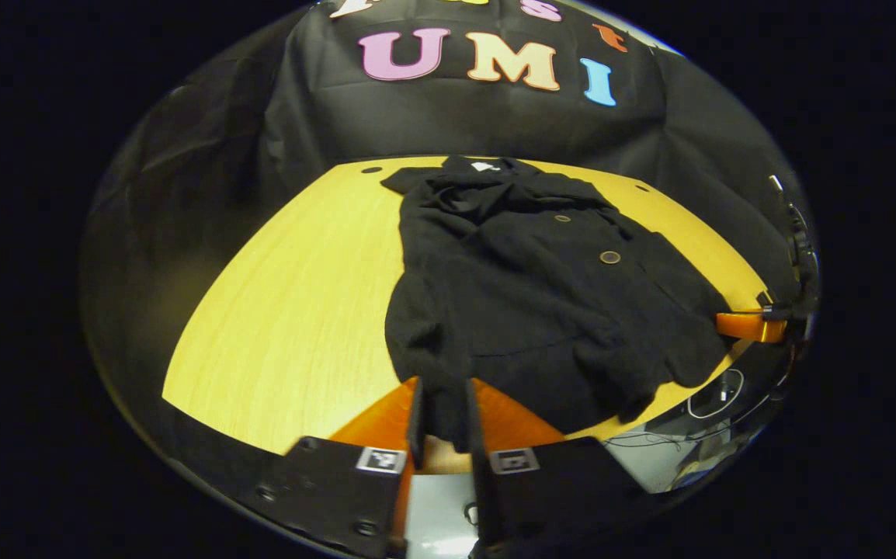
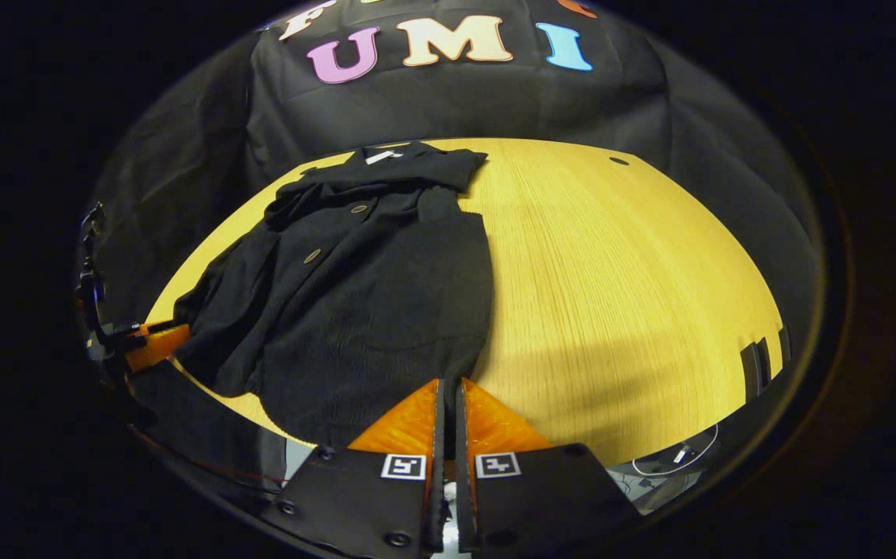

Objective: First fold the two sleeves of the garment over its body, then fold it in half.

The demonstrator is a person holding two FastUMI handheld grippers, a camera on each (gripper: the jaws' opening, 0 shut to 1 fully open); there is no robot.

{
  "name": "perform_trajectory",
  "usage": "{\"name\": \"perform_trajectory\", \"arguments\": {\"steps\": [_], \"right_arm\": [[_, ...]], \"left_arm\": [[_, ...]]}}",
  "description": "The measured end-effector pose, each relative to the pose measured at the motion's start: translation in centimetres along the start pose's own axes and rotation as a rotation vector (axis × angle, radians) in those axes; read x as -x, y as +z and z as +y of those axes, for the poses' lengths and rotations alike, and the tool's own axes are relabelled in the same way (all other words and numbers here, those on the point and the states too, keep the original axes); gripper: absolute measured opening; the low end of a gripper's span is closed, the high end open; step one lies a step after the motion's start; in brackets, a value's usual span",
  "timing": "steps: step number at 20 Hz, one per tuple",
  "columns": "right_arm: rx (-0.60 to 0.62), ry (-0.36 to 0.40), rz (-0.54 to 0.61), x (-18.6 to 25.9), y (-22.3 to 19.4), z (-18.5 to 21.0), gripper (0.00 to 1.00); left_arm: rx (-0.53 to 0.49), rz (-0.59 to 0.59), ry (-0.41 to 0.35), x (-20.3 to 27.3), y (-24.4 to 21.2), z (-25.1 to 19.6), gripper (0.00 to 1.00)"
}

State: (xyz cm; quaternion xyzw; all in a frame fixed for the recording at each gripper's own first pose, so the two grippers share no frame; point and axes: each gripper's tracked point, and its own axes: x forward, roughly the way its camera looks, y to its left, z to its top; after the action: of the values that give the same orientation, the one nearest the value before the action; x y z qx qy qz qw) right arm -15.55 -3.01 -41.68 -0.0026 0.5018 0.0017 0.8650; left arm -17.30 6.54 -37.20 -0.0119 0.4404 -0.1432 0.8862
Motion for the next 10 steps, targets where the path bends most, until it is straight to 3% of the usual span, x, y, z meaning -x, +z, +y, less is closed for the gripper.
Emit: {"name": "perform_trajectory", "arguments": {"steps": [2, 6, 10], "right_arm": [[-0.030, 0.032, 0.023, 0.01, 0.05, 0.01, 0.07], [-0.045, 0.077, 0.031, 0.14, 0.30, 0.16, 0.03], [0.009, 0.128, 0.041, 0.68, -0.46, 0.51, 0.03]], "left_arm": [[0.064, 0.019, 0.011, -0.22, 0.12, 0.02, 0.03], [0.129, 0.059, 0.025, -0.07, 0.08, -0.02, 0.00], [0.129, 0.098, 0.067, 0.55, -0.35, 0.17, 0.00]]}}
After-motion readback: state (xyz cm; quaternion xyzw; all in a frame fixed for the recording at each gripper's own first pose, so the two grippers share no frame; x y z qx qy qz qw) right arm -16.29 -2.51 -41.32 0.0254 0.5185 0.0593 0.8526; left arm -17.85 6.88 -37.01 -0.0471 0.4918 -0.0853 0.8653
